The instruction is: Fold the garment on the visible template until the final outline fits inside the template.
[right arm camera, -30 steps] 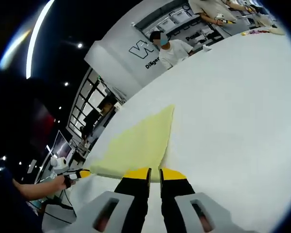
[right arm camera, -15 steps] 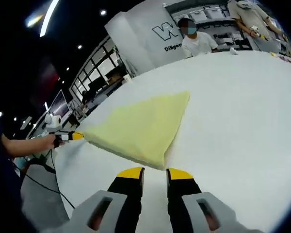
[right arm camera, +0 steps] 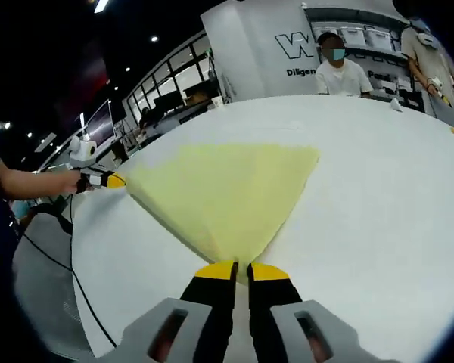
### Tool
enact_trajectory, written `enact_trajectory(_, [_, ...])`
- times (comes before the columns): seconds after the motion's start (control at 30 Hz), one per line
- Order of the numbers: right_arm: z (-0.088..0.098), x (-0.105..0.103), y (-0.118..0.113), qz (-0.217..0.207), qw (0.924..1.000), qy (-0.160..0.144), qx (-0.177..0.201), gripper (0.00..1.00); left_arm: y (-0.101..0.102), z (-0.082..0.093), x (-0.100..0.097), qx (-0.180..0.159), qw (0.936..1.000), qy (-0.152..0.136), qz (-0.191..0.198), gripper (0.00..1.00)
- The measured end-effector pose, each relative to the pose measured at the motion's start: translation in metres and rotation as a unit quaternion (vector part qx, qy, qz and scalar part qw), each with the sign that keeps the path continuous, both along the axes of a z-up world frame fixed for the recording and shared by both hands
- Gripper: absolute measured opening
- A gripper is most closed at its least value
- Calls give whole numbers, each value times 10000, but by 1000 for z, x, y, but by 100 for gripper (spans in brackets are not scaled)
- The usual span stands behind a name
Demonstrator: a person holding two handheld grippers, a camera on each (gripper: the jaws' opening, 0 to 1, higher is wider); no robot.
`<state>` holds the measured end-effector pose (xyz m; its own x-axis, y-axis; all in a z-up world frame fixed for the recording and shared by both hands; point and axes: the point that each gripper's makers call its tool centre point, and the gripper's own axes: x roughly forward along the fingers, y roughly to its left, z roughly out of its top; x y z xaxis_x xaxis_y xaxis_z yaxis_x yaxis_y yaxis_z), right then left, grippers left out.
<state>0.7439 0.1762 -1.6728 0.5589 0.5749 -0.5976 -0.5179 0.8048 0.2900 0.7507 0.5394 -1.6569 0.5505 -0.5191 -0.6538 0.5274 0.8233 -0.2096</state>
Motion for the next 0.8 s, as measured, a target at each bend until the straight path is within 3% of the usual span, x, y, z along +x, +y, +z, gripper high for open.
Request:
enact_trajectory(0.2, [6,-5,-2,12,9999,6,169,0,2,3,-3,-69,9999,3,-140,0])
enact_trajectory(0.3, [8,-9,-3,66,9992,67,393,0,3,7,-11,-21,9996,-5,-284,0])
enact_trajectory(0.57, [8,-31,-2,170,9980,238,567,0,3,7,-30,56,9986,73,-512,0])
enact_trajectory(0.8, [9,-59,-4,150,9961,377,788,0,2,6,-66,114,9963,189,-828,0])
